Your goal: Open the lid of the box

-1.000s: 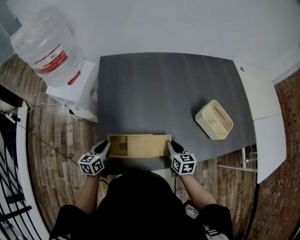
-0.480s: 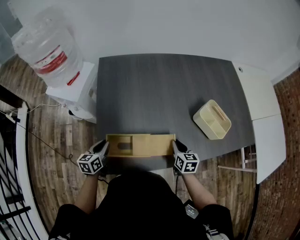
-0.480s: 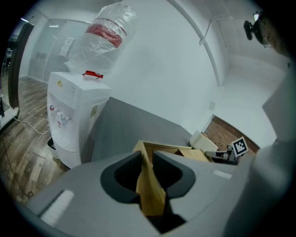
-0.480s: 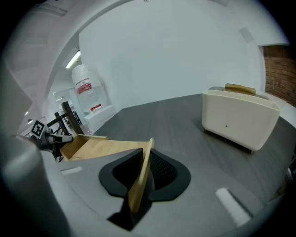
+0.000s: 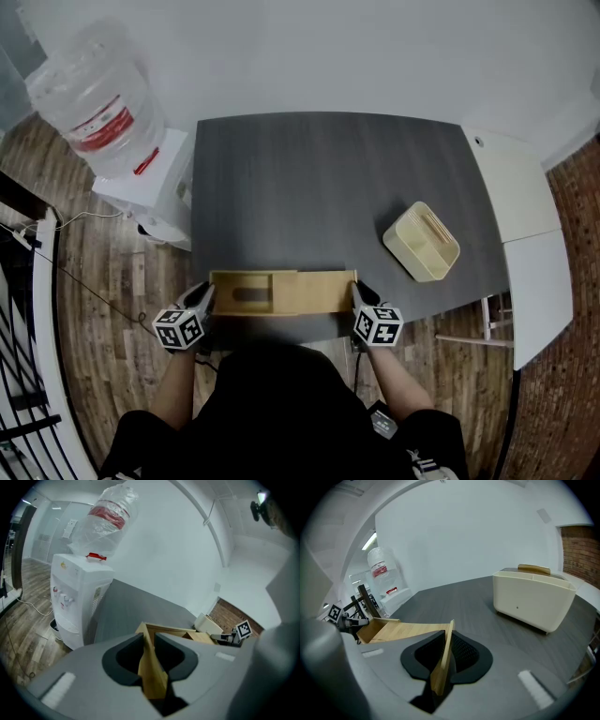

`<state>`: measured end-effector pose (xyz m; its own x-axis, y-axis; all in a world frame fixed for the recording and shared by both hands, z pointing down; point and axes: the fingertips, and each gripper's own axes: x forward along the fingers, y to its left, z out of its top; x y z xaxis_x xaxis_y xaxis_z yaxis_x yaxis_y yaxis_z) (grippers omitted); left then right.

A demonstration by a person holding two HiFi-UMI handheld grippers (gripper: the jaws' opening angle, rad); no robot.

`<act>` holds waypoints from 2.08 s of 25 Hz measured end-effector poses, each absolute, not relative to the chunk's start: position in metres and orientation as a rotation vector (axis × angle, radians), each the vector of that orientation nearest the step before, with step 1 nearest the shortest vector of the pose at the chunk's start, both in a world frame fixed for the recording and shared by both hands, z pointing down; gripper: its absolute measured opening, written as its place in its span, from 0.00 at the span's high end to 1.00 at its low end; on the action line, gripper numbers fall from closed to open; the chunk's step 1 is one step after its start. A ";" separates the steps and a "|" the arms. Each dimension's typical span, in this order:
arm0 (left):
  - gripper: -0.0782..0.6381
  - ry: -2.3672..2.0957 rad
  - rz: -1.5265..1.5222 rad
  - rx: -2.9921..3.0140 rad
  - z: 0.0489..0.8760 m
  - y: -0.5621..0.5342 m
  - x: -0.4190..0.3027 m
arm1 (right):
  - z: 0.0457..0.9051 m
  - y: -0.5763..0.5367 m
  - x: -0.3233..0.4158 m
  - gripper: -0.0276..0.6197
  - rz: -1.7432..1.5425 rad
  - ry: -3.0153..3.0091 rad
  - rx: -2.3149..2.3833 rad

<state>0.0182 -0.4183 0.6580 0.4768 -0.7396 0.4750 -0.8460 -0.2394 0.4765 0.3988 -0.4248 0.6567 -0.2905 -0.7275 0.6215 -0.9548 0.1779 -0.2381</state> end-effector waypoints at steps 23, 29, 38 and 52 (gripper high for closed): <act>0.79 -1.331 0.186 2.012 0.659 -0.420 0.015 | 0.659 -0.423 0.430 0.90 0.832 -2.008 1.711; 0.79 -1.325 0.183 2.008 0.658 -0.421 0.016 | 0.659 -0.425 0.435 0.90 0.819 -1.986 1.728; 0.79 -1.332 0.167 2.007 0.658 -0.421 0.015 | 0.655 -0.428 0.449 0.90 0.820 -2.006 1.785; 0.79 -1.311 0.179 2.065 0.658 -0.426 0.021 | 0.637 -0.422 0.443 0.79 0.721 -2.030 1.860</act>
